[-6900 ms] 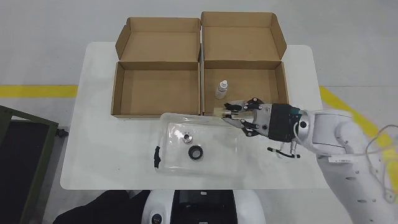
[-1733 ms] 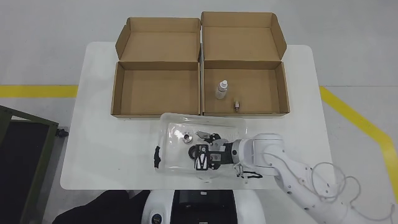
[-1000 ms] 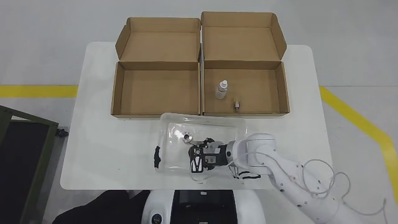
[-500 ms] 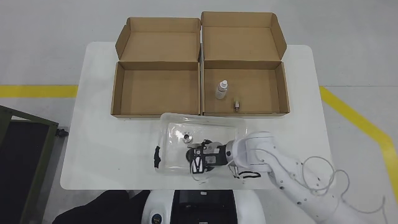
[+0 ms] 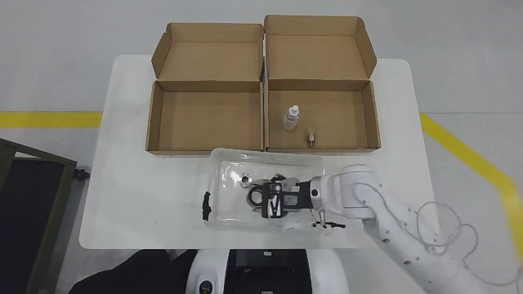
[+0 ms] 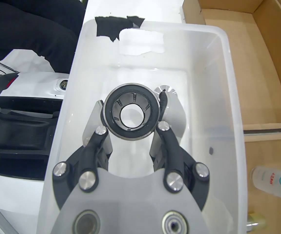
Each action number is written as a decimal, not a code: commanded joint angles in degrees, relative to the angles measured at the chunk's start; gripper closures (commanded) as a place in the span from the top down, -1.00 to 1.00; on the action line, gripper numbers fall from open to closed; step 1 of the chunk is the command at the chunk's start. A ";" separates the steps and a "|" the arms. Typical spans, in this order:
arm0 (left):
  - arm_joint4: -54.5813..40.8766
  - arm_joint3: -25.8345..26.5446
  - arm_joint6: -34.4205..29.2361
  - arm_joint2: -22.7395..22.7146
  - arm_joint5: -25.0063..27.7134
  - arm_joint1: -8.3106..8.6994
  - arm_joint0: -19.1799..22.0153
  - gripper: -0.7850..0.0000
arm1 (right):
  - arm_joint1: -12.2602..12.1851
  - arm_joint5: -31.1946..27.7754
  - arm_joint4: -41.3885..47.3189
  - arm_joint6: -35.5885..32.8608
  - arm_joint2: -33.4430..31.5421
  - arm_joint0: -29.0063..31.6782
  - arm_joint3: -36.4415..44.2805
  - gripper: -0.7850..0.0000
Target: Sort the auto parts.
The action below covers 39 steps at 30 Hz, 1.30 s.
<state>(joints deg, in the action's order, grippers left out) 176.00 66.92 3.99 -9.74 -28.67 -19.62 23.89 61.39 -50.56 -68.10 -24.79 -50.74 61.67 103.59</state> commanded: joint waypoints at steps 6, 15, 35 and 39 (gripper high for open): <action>0.00 0.00 0.00 0.00 0.00 0.00 0.00 1.00 | -1.02 -0.05 2.24 1.94 -5.12 1.59 3.44 -1.00; 0.00 0.00 0.00 0.00 0.00 0.00 0.00 1.00 | -2.00 -2.34 6.90 9.00 -10.64 4.46 8.47 -1.00; 0.00 0.00 0.00 0.00 0.00 0.00 0.00 1.00 | -2.24 -1.62 11.68 20.50 -17.17 4.43 11.51 -1.00; 0.00 0.00 0.00 0.00 0.00 0.00 0.00 1.00 | -2.31 -1.12 13.09 22.27 -19.10 4.41 11.58 -1.00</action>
<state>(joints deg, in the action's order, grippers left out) 176.00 66.92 3.99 -9.74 -28.67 -19.62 23.89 59.10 -51.80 -55.33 -2.90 -69.37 66.07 115.14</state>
